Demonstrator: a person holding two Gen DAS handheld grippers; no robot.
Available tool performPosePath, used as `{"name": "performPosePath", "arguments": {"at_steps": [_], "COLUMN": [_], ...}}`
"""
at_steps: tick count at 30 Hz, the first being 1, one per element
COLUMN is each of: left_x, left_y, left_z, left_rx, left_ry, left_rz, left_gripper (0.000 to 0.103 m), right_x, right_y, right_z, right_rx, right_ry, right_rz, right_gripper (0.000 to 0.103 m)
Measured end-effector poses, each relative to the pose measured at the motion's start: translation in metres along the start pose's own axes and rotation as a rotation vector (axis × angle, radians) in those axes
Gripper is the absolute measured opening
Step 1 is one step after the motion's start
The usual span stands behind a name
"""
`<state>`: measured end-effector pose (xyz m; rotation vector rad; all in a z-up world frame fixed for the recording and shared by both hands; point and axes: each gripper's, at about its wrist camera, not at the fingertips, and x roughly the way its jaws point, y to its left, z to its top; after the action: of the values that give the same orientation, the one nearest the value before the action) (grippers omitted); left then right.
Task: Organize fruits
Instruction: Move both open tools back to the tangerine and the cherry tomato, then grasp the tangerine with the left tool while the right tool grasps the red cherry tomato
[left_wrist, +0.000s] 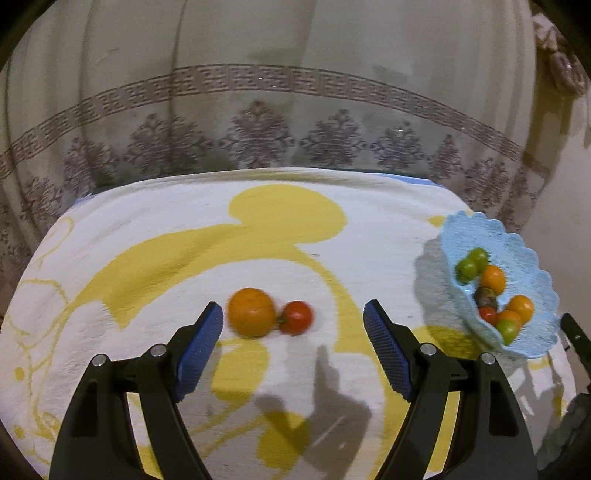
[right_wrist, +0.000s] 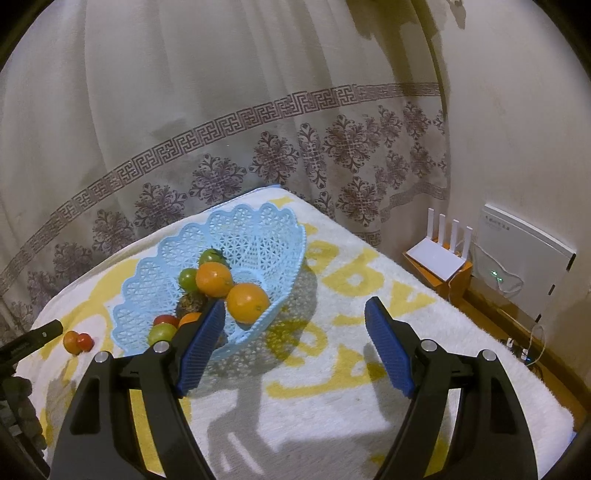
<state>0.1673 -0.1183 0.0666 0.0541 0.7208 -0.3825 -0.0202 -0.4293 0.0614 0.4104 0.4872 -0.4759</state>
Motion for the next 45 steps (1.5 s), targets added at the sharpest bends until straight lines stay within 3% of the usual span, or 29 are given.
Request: {"name": "performPosePath", "arguments": {"at_steps": [9, 24, 28, 38, 45], "left_x": [0.018, 0.048, 0.048, 0.035, 0.021], "left_y": [0.023, 0.035, 0.034, 0.044, 0.061], "left_z": [-0.005, -0.004, -0.004, -0.002, 0.006], "left_rx": [-0.016, -0.04, -0.046, -0.077, -0.122], "left_ry": [0.028, 0.081, 0.071, 0.067, 0.034], "left_rz": [0.058, 0.024, -0.028, -0.036, -0.005], "left_gripper": [0.077, 0.055, 0.039, 0.039, 0.039], "right_x": [-0.014, -0.015, -0.015, -0.004, 0.031], "right_y": [0.03, 0.079, 0.094, 0.148, 0.202], "right_z": [0.0, -0.012, -0.013, -0.019, -0.031], "right_rx": [-0.06, -0.181, -0.21, -0.322, -0.412], "right_ry": [-0.01, -0.001, 0.003, 0.039, 0.163], "right_rz": [0.069, 0.145, 0.171, 0.274, 0.391], "right_gripper": [0.079, 0.08, 0.08, 0.08, 0.08]}}
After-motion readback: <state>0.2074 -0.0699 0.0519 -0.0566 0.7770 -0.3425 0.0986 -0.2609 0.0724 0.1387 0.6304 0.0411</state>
